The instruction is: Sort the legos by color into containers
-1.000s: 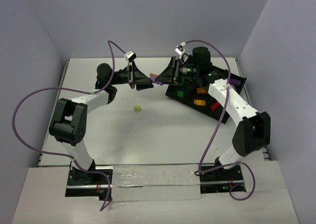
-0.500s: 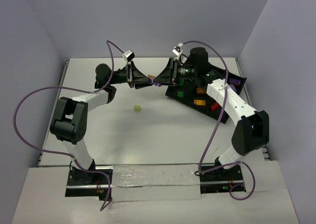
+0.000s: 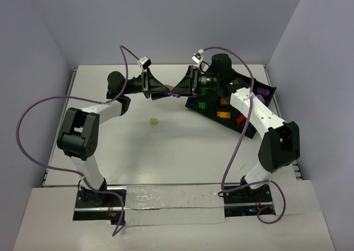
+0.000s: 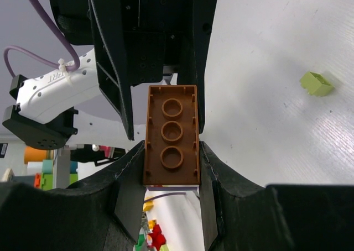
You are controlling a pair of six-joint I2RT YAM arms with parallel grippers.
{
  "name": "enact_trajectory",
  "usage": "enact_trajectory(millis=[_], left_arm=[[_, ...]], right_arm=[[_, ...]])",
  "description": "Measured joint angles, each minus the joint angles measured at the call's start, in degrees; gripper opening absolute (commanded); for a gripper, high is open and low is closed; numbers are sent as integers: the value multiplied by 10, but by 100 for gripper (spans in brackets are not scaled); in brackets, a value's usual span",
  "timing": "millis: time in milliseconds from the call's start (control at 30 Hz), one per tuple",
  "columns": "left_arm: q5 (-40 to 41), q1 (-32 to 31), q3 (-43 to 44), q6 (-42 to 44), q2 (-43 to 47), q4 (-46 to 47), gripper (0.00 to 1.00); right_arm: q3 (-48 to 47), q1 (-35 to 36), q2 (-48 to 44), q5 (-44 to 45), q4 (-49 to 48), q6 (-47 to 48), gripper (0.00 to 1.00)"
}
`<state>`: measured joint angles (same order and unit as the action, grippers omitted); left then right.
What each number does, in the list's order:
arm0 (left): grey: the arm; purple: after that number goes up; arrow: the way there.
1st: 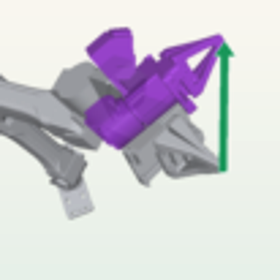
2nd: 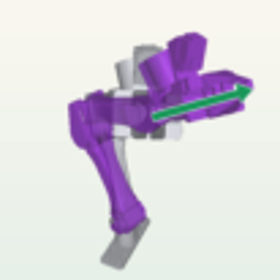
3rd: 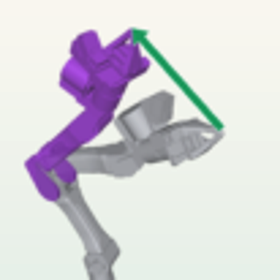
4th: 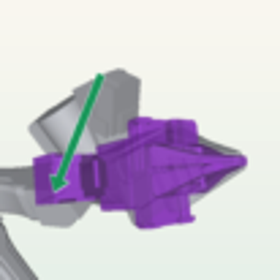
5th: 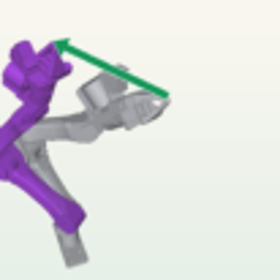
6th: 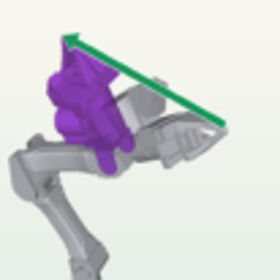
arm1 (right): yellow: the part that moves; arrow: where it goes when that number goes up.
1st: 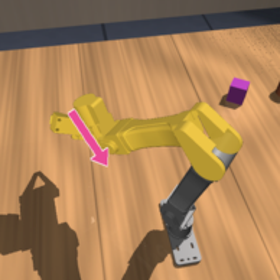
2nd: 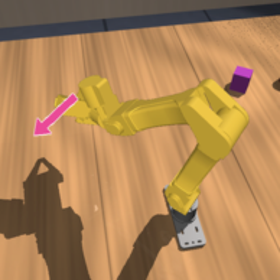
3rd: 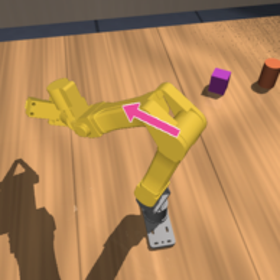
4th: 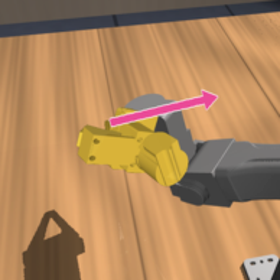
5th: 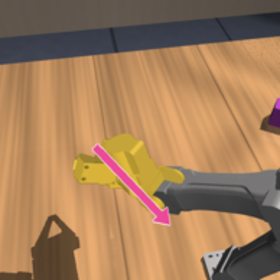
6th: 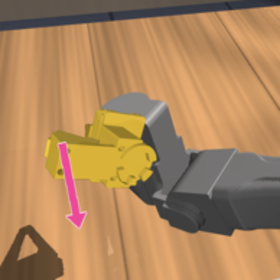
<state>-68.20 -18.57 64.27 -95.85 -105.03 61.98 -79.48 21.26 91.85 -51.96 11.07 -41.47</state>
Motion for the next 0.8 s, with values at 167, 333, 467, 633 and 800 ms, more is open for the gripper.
enact_trajectory(millis=[167,333,467,633,800], left_arm=[[-3,1,1,-12,-7,13,20],[-8,2,1,-23,-9,31,0],[-8,3,1,-28,-10,36,0],[-9,7,1,-30,-10,42,0],[-11,9,1,-31,-10,45,0]], right_arm=[[0,0,0,-6,-5,-1,0],[-1,0,1,-11,-5,-2,12],[-5,0,3,-11,-2,-1,38],[-13,-1,4,-3,7,2,47],[-16,-2,4,5,14,4,53]])
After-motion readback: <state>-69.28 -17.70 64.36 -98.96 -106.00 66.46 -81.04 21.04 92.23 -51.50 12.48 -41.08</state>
